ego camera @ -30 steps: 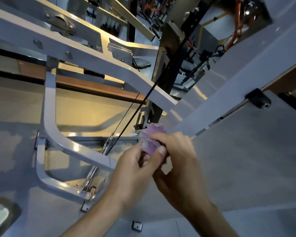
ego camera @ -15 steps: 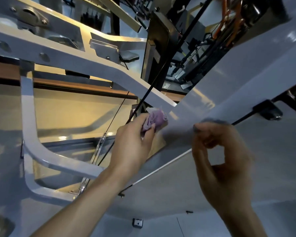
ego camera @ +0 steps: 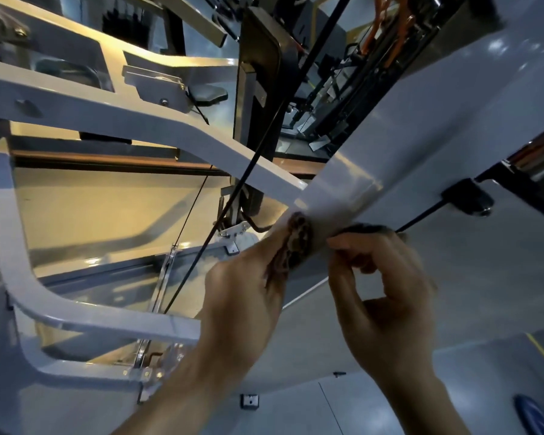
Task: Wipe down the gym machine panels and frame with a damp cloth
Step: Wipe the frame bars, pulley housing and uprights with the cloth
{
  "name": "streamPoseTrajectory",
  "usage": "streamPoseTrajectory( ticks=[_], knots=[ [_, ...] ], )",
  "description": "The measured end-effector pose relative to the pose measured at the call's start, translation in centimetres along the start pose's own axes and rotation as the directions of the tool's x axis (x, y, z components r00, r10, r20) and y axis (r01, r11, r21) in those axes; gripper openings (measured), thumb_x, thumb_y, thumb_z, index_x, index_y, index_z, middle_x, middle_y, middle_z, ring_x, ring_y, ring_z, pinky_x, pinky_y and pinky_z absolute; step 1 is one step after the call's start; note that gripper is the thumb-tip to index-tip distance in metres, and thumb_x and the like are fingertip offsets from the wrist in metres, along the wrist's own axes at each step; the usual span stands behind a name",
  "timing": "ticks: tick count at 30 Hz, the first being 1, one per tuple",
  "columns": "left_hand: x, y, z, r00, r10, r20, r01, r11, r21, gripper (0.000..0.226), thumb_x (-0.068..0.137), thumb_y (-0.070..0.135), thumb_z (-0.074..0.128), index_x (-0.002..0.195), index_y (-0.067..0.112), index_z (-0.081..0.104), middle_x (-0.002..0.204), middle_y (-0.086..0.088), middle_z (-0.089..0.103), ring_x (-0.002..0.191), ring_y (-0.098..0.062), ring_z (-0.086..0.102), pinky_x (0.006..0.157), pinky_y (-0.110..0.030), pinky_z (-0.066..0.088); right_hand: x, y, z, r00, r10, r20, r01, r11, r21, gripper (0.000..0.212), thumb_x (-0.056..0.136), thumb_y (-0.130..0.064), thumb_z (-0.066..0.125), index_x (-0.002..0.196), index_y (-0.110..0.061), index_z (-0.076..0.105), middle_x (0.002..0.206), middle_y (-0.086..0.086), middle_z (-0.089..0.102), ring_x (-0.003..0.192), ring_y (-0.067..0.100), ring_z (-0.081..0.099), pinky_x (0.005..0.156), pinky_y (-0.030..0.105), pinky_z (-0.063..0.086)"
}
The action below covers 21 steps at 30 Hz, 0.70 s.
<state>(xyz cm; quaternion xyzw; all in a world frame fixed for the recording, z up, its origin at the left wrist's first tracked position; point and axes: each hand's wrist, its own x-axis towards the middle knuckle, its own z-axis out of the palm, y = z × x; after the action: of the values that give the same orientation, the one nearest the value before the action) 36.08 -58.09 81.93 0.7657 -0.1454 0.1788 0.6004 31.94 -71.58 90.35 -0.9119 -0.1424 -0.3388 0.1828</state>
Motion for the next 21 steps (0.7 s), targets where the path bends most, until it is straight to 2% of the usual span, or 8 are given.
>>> streamPoseTrajectory(
  ticks=[4, 7, 9, 11, 14, 17, 19, 21],
  knots=[
    [6.3, 1.5, 0.9, 0.997, 0.047, -0.065, -0.045, 0.999, 0.025, 0.032, 0.092, 0.015, 0.057, 0.119, 0.012, 0.073, 0.081, 0.002, 0.068, 0.073, 0.001, 0.054, 0.069, -0.005, 0.04, -0.1, -0.3, 0.0, 1.0, 0.007, 0.005, -0.007, 0.999, -0.039, 0.019, 0.083, 0.001, 0.067, 0.093, -0.014, 0.071, 0.088, -0.005, 0.063, 0.081, 0.018, 0.056, 0.069, 0.03, 0.044],
    [8.6, 3.0, 1.0, 0.989, 0.103, -0.109, -0.101, 0.995, 0.026, 0.032, 0.095, 0.009, 0.057, 0.121, 0.017, 0.074, 0.074, 0.0, 0.067, 0.064, -0.017, 0.056, 0.06, -0.018, 0.041, -0.7, -0.8, -0.2, 0.998, 0.057, 0.013, -0.056, 0.998, -0.01, 0.024, 0.084, 0.001, 0.066, 0.099, -0.017, 0.07, 0.094, -0.006, 0.065, 0.086, 0.017, 0.056, 0.071, 0.029, 0.046],
    [6.2, 3.2, 0.3, 0.976, 0.173, -0.128, -0.17, 0.985, 0.038, 0.034, 0.097, 0.008, 0.061, 0.129, 0.014, 0.072, 0.086, -0.001, 0.076, 0.077, -0.017, 0.064, 0.064, -0.003, 0.041, -1.5, -0.9, -0.3, 0.997, 0.082, 0.014, -0.082, 0.997, 0.008, 0.025, 0.084, -0.001, 0.066, 0.102, -0.017, 0.069, 0.099, -0.008, 0.066, 0.089, 0.015, 0.056, 0.073, 0.026, 0.045],
    [2.1, 3.0, -0.5, 0.984, 0.158, -0.083, -0.16, 0.987, -0.02, 0.045, 0.096, 0.016, 0.064, 0.141, 0.02, 0.062, 0.101, 0.014, 0.072, 0.081, 0.0, 0.065, 0.068, 0.005, 0.039, -2.1, -0.7, -0.3, 0.993, 0.118, -0.01, -0.117, 0.993, 0.028, 0.02, 0.086, -0.005, 0.064, 0.102, -0.017, 0.068, 0.101, -0.011, 0.066, 0.09, 0.015, 0.057, 0.075, 0.023, 0.044],
    [-1.0, 2.1, -0.9, 0.987, 0.154, -0.045, -0.156, 0.986, -0.066, 0.06, 0.091, 0.009, 0.07, 0.145, 0.027, 0.053, 0.111, 0.02, 0.069, 0.081, 0.008, 0.066, 0.071, -0.001, 0.048, -2.6, -0.5, 0.0, 0.979, 0.196, -0.055, -0.191, 0.978, 0.081, 0.017, 0.088, -0.01, 0.061, 0.101, -0.018, 0.067, 0.102, -0.015, 0.065, 0.09, 0.015, 0.059, 0.076, 0.023, 0.045],
    [2.6, 1.9, -0.3, 0.972, 0.226, -0.062, -0.227, 0.974, -0.012, 0.044, 0.095, 0.012, 0.071, 0.138, 0.016, 0.064, 0.103, 0.003, 0.078, 0.079, -0.006, 0.071, 0.067, -0.019, 0.06, -3.0, -1.0, 0.0, 0.97, 0.234, -0.069, -0.226, 0.968, 0.107, 0.022, 0.086, -0.003, 0.062, 0.099, -0.02, 0.066, 0.098, -0.01, 0.064, 0.09, 0.017, 0.061, 0.076, 0.026, 0.047],
    [5.7, 2.9, 0.2, 0.97, 0.217, -0.106, -0.222, 0.975, -0.033, 0.038, 0.098, 0.01, 0.065, 0.135, 0.015, 0.068, 0.085, 0.002, 0.074, 0.064, -0.007, 0.062, 0.058, -0.016, 0.048, -3.3, -1.5, -0.2, 0.971, 0.232, -0.063, -0.224, 0.967, 0.118, 0.024, 0.085, -0.002, 0.062, 0.099, -0.022, 0.066, 0.097, -0.01, 0.064, 0.09, 0.017, 0.062, 0.076, 0.026, 0.047],
    [6.1, 3.9, 0.3, 0.967, 0.202, -0.155, -0.21, 0.977, -0.037, 0.039, 0.1, 0.009, 0.063, 0.138, 0.016, 0.067, 0.087, 0.004, 0.076, 0.06, -0.004, 0.056, 0.057, -0.009, 0.038, -3.8, -1.7, -0.4, 0.971, 0.23, -0.056, -0.222, 0.967, 0.126, 0.026, 0.085, -0.002, 0.062, 0.1, -0.023, 0.066, 0.098, -0.012, 0.065, 0.092, 0.017, 0.062, 0.078, 0.024, 0.046]
  ],
)
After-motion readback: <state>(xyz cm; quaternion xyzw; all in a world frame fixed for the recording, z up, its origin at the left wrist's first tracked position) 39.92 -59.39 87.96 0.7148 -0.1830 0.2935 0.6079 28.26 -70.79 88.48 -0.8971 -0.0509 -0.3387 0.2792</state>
